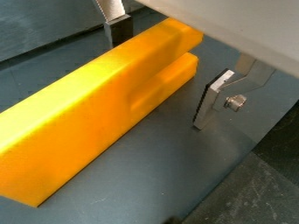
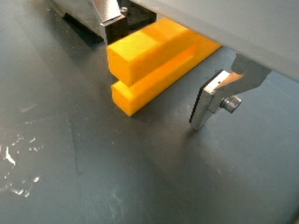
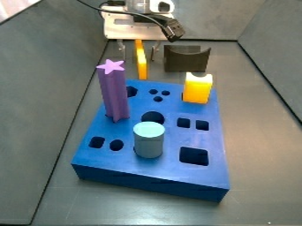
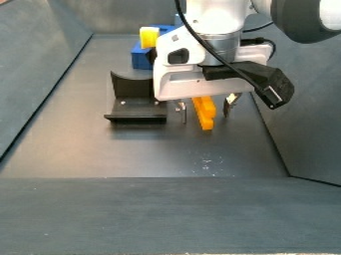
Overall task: Pick up the double-square object. Move up. Place the double-square object on the fixture. Regrasp the double-square object. Move to above the board. Insert the double-square object.
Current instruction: Pick up the double-square object.
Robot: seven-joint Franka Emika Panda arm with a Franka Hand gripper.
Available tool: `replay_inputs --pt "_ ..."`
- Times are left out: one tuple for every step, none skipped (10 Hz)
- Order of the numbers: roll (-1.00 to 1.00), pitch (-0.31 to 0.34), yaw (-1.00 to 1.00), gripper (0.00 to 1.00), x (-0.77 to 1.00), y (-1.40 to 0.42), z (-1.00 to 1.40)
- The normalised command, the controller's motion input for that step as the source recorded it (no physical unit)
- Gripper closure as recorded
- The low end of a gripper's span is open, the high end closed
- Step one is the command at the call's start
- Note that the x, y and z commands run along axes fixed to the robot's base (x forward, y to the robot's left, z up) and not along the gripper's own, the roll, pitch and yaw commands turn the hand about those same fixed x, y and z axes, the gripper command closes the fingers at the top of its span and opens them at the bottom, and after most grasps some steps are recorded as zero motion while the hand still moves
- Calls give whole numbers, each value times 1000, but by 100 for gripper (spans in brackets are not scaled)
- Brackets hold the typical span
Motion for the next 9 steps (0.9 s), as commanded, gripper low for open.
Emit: replay_inputs --pt "0 0 0 0 0 -40 0" --pt "233 29 -200 0 371 -183 946" --pt "56 0 -86 0 206 -71 366" --pt "0 -10 0 0 0 0 0" --pt "0 -16 0 0 0 0 -46" --pt "0 -11 0 0 0 0 0" --pt "0 -9 0 0 0 0 0" --pt "0 -4 0 0 9 0 -103" --pt "0 0 0 100 0 0 0"
